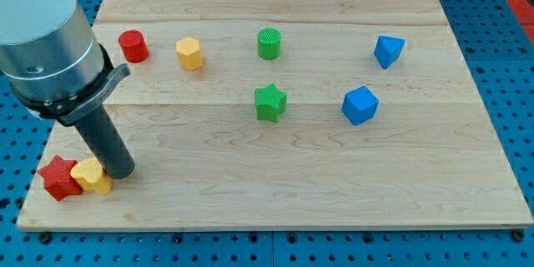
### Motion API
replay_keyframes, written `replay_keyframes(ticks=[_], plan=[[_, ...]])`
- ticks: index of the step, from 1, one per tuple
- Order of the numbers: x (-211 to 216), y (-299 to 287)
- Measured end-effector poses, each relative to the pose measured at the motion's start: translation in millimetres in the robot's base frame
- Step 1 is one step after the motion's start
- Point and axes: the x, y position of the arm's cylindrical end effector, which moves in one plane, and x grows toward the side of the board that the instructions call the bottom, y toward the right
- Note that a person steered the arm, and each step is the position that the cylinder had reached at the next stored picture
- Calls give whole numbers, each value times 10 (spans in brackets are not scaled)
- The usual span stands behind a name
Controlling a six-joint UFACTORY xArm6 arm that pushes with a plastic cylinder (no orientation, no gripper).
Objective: Move your arm towards the center of the green star
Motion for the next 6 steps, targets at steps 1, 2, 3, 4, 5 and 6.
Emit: replay_keyframes(ticks=[1,2,3,4,5,6], plan=[[-134,143],[-663,421],[-1118,845],[-1470,1306],[-1628,1883],[-1297,2115]])
